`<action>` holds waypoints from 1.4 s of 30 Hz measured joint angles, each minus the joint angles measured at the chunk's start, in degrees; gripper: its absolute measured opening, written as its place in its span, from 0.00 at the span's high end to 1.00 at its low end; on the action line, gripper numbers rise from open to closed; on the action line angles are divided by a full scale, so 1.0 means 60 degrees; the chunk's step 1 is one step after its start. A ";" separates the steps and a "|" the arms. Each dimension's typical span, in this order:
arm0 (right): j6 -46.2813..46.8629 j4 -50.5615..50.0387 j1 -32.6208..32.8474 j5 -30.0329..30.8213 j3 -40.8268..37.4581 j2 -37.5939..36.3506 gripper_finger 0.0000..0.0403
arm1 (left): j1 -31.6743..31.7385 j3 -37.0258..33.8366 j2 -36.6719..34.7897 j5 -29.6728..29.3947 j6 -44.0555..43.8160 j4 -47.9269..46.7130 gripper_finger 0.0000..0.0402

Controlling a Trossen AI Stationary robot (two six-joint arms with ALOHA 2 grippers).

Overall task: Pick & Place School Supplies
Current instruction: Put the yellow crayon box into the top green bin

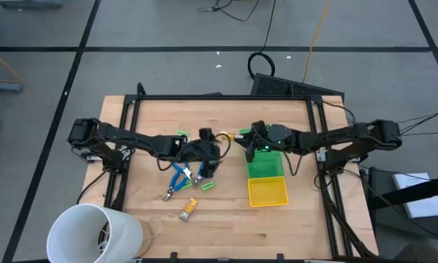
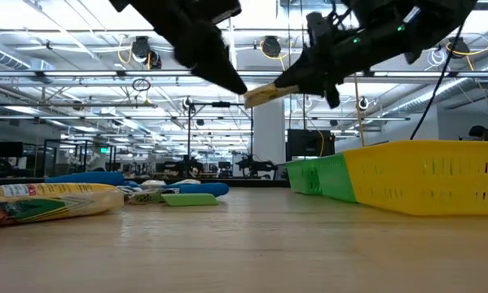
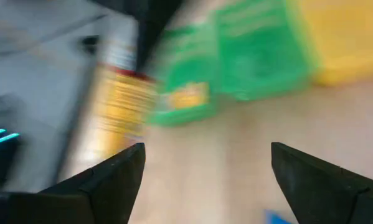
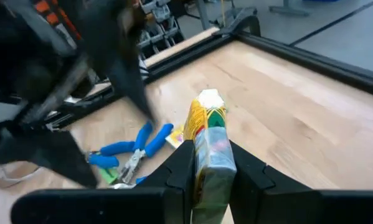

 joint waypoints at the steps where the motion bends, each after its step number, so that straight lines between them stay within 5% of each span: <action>1: -0.0049 -0.0178 0.0033 -0.0004 0.0000 -0.0191 0.86 | 0.0055 -0.0096 -0.0081 0.0760 0.0238 -0.0102 0.13; 5: -0.0345 -0.1470 0.0176 0.0011 0.0001 -0.1114 0.86 | 0.0420 -0.0500 -0.0618 0.2984 0.0784 -0.0045 0.13; 16: -0.2228 -0.4632 0.0312 -0.0114 -0.0483 -0.3070 0.86 | 0.1426 -0.2628 -0.3761 0.3294 0.0276 0.2037 0.13; 21: -0.3063 -0.3830 0.0162 -0.0516 -0.1649 -0.3706 0.86 | 0.1623 -0.4198 -0.5037 0.3271 -0.0208 0.3746 0.14; 26: -0.4086 -0.1131 -0.0395 -0.1426 -0.3282 -0.4362 0.86 | 0.1844 -0.5364 -0.5815 0.3032 -0.0942 0.5124 0.15; 34: -0.4046 0.2934 -0.1410 -0.1424 -0.5801 -0.4538 0.86 | 0.1927 -0.5664 -0.5684 0.2622 -0.1549 0.6224 0.15; 42: -0.3553 0.3471 -0.1635 -0.0917 -0.6309 -0.4174 0.87 | 0.1911 -0.5667 -0.5508 0.2622 -0.1501 0.6080 0.15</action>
